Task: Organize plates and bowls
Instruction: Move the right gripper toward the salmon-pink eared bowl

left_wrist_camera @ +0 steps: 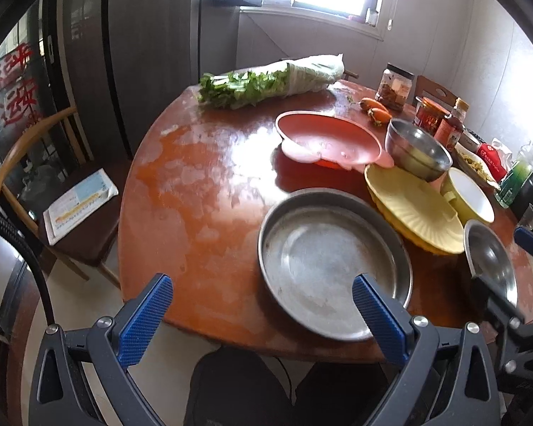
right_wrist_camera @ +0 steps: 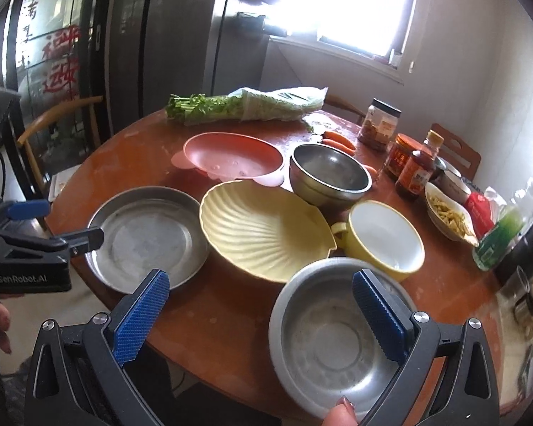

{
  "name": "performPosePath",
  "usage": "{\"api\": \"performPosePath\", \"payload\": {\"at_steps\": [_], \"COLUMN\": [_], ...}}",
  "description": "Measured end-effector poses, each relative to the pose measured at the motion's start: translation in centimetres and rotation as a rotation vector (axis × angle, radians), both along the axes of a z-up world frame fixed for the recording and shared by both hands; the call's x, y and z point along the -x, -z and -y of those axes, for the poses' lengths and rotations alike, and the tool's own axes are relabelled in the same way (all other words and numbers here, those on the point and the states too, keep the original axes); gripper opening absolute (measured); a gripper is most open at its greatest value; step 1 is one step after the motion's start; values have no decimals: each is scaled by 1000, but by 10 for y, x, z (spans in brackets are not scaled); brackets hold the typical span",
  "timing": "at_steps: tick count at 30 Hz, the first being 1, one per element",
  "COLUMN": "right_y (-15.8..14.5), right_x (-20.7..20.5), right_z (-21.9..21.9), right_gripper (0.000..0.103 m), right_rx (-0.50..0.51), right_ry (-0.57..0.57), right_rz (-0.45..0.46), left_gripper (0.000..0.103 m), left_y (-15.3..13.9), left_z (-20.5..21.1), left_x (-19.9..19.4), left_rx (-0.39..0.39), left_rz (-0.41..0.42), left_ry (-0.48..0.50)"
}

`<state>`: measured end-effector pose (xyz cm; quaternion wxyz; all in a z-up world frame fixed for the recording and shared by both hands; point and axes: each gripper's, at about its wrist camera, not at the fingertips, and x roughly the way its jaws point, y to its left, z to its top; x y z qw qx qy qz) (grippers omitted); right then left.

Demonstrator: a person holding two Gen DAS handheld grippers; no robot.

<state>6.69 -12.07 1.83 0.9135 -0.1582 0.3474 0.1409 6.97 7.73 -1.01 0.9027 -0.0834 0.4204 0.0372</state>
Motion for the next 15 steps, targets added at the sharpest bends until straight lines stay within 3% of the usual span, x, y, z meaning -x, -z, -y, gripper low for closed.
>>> {"api": "performPosePath", "payload": {"at_steps": [7, 15], "right_y": [-16, -23], "right_x": [-29, -81], "right_z": [-11, -17], "right_gripper": [103, 103], "right_rx": [-121, -207], "right_ry": [-3, 128], "right_rz": [-63, -125], "left_gripper": [102, 102], "left_y": [-29, -35], "left_z": [-11, -16], "left_x": [-39, -92], "left_rx": [-23, -22], "left_rz": [45, 15], "left_ry": [32, 82]}}
